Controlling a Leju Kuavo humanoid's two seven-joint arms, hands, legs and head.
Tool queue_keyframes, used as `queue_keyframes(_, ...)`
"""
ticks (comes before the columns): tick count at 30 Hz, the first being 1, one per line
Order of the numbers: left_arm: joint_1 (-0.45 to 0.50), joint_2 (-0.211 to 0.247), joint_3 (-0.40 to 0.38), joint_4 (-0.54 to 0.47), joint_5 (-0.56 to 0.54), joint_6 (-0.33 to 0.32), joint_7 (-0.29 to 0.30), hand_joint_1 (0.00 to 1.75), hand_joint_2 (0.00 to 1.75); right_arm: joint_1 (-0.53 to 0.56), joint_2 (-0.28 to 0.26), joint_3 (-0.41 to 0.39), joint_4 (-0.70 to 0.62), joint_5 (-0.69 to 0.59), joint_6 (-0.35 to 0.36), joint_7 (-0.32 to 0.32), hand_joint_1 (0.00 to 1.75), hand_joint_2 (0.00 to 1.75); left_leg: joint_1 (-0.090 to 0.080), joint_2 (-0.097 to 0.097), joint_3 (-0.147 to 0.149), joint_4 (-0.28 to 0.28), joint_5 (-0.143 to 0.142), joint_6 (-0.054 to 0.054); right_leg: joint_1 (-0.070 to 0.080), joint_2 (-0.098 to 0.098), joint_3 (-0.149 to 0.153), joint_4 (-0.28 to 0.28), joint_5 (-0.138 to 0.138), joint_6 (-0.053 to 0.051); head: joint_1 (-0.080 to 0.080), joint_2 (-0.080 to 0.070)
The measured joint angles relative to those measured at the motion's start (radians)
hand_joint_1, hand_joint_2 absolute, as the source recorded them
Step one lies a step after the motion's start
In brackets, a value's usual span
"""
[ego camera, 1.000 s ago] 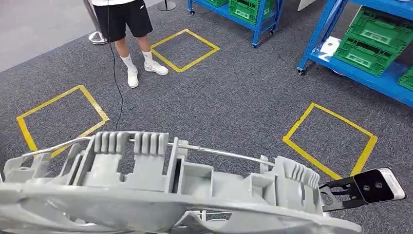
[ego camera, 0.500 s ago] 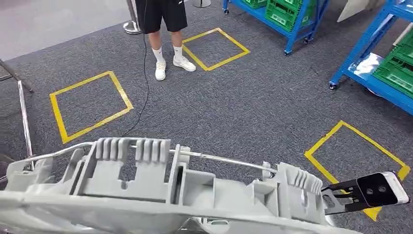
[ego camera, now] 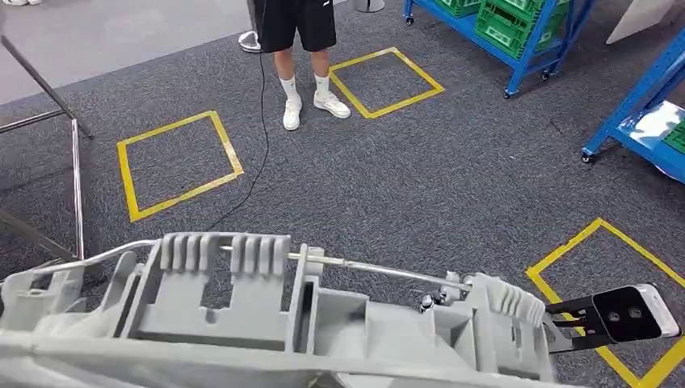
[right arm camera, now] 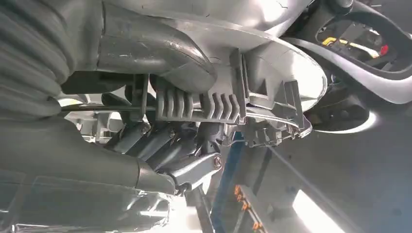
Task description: Take the parts from the cabinet and place them on the table.
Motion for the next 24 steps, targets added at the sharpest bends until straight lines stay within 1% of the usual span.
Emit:
queue_keyframes(1,0.0,0.003,0.0,-0.001,-0.001,0.002,0.0,0.0,1.75,0.0,0.001,0.0,0.0,0.001,0.0,-0.003,1.66,1.75,-0.008,0.031,0.048,-0.088,0.034,0.013,0.002,-0.006,0.003,-0.001,-0.003,0.002,0.0,0.0)
queue_keyframes(2,-0.003,0.008,0.0,-0.001,-0.003,0.006,0.0,0.0,1.75,0.0,0.002,0.0,0.0,0.002,0.001,-0.007,1.66,1.75,-0.021,0.072,0.067,-0.126,0.018,0.017,0.006,-0.013,0.004,-0.001,-0.004,0.003,0.001,0.0)
queue_keyframes(3,-0.004,0.008,0.0,-0.002,-0.005,0.008,0.0,0.0,1.75,0.0,0.001,0.0,0.0,0.002,0.001,-0.01,1.66,1.75,-0.024,0.061,0.064,-0.131,0.023,0.018,0.009,-0.019,0.001,0.0,-0.006,0.006,0.001,0.0)
queue_keyframes(5,-0.002,0.013,0.0,-0.002,-0.012,0.013,0.001,0.0,1.75,0.002,0.002,0.0,0.0,0.004,0.003,-0.013,1.66,1.75,-0.027,0.042,0.061,-0.132,0.023,0.02,0.006,-0.038,0.003,-0.003,-0.009,0.013,0.0,0.0)
queue_keyframes(6,-0.002,0.015,0.0,-0.002,-0.013,0.015,0.002,0.0,1.75,0.001,0.003,-0.001,-0.001,0.005,0.004,-0.013,1.66,1.75,-0.027,0.032,0.062,-0.14,0.027,0.024,0.01,-0.048,0.007,-0.005,-0.011,0.016,0.0,0.0)
queue_keyframes(7,-0.001,0.016,0.0,-0.003,-0.014,0.016,0.003,0.0,1.75,0.003,0.002,-0.002,-0.004,0.006,0.006,-0.014,1.66,1.75,-0.01,0.02,0.084,-0.158,0.038,0.027,0.006,-0.036,-0.001,0.005,-0.019,0.02,0.0,0.0)
queue_keyframes(8,-0.003,0.014,0.0,-0.005,-0.015,0.016,0.004,0.0,1.75,0.005,0.002,-0.003,-0.005,0.008,0.007,-0.014,1.66,1.75,-0.012,0.009,0.087,-0.164,0.04,0.031,0.004,0.007,-0.012,0.039,-0.036,0.02,0.003,0.0)
queue_keyframes(9,-0.006,0.014,0.0,-0.006,-0.015,0.016,0.004,0.0,1.75,0.006,0.001,-0.005,-0.006,0.008,0.01,-0.015,1.66,1.75,-0.012,0.0,0.087,-0.164,0.043,0.035,0.001,0.033,-0.045,0.108,-0.067,0.016,0.004,0.0)
queue_keyframes(10,-0.009,0.014,0.0,-0.006,-0.015,0.016,0.005,0.0,1.75,0.009,0.001,-0.008,-0.006,0.008,0.011,-0.017,1.66,1.75,-0.012,-0.014,0.086,-0.164,0.043,0.035,-0.002,0.046,-0.087,0.191,-0.098,0.014,0.007,0.0)
queue_keyframes(11,-0.009,0.013,0.0,-0.007,-0.016,0.016,0.005,0.0,1.75,0.013,0.0,-0.009,-0.006,0.008,0.012,-0.018,1.66,1.75,-0.012,-0.027,0.086,-0.164,0.043,0.035,-0.005,0.052,-0.128,0.269,-0.122,0.016,0.007,0.0)
queue_keyframes(12,-0.009,0.012,0.0,-0.009,-0.016,0.016,0.005,0.0,1.75,0.016,0.0,-0.009,-0.006,0.009,0.013,-0.018,1.66,1.75,-0.012,-0.038,0.086,-0.163,0.043,0.035,-0.008,0.053,-0.154,0.312,-0.126,0.021,0.007,0.0)
queue_keyframes(13,-0.008,0.011,0.0,-0.009,-0.016,0.016,0.005,0.0,1.75,0.019,-0.001,-0.009,-0.006,0.01,0.013,-0.018,1.66,1.75,-0.011,-0.051,0.086,-0.162,0.043,0.034,-0.013,0.053,-0.155,0.302,-0.11,0.031,0.006,0.0)
queue_keyframes(14,-0.007,0.011,0.0,-0.01,-0.016,0.016,0.006,0.0,1.75,0.019,-0.003,-0.011,-0.006,0.01,0.014,-0.018,1.66,1.75,-0.009,-0.065,0.086,-0.161,0.043,0.033,-0.018,0.053,-0.134,0.247,-0.077,0.045,0.007,0.0)
queue_keyframes(15,-0.007,0.01,-0.001,-0.01,-0.016,0.016,0.006,0.0,1.75,0.018,-0.003,-0.014,-0.006,0.01,0.016,-0.019,1.66,1.75,-0.006,-0.078,0.086,-0.157,0.041,0.029,-0.023,0.056,-0.097,0.162,-0.038,0.059,0.006,0.0)
queue_keyframes(16,-0.007,0.01,-0.001,-0.011,-0.016,0.016,0.006,0.0,1.75,0.017,-0.004,-0.017,-0.006,0.01,0.017,-0.02,1.66,1.75,-0.002,-0.089,0.085,-0.15,0.038,0.022,-0.03,0.072,-0.056,0.075,-0.003,0.071,0.007,0.0)
queue_keyframes(17,-0.007,0.011,0.0,-0.011,-0.016,0.016,0.006,0.0,1.75,0.017,-0.005,-0.019,-0.006,0.01,0.017,-0.021,1.66,1.75,-0.002,-0.097,0.079,-0.142,0.033,0.015,-0.039,0.112,-0.034,0.02,0.007,0.073,0.009,0.0)
queue_keyframes(18,-0.007,0.012,0.0,-0.011,-0.016,0.016,0.006,0.0,1.75,0.018,-0.005,-0.021,-0.006,0.01,0.017,-0.021,1.66,1.75,-0.006,-0.107,0.073,-0.135,0.029,0.007,-0.032,0.104,-0.03,0.018,0.008,0.058,0.009,0.0)
queue_keyframes(19,-0.006,0.012,-0.001,-0.011,-0.016,0.016,0.007,0.0,1.75,0.018,-0.005,-0.022,-0.006,0.011,0.017,-0.021,1.66,1.75,-0.004,-0.109,0.068,-0.134,0.031,0.003,-0.03,0.098,-0.031,0.019,0.01,0.052,0.008,0.0)
queue_keyframes(21,-0.002,0.012,-0.001,-0.011,-0.016,0.016,0.007,0.0,1.75,0.017,-0.005,-0.024,-0.006,0.01,0.017,-0.021,1.66,1.75,0.003,-0.119,0.064,-0.136,0.032,-0.003,-0.024,0.087,-0.03,0.019,0.012,0.037,0.009,0.0)
queue_keyframes(22,-0.002,0.013,-0.002,-0.011,-0.016,0.016,0.007,0.0,1.75,0.017,-0.003,-0.024,-0.006,0.01,0.018,-0.021,1.66,1.75,0.006,-0.115,0.063,-0.131,0.027,-0.007,-0.032,0.078,-0.027,0.014,0.014,0.032,0.008,0.0)
queue_keyframes(23,0.0,0.011,-0.002,-0.012,-0.016,0.016,0.007,0.0,1.75,0.017,-0.003,-0.024,-0.006,0.01,0.018,-0.022,1.66,1.75,0.002,-0.071,0.051,-0.105,0.012,-0.012,-0.029,0.073,-0.024,0.014,0.013,0.025,0.008,0.0)
queue_keyframes(24,0.0,0.011,-0.002,-0.012,-0.016,0.016,0.007,0.0,1.75,0.018,-0.002,-0.024,-0.006,0.01,0.019,-0.023,1.66,1.75,0.003,-0.039,0.025,-0.047,-0.021,-0.016,-0.025,0.065,-0.022,0.014,0.009,0.019,0.0,0.0)
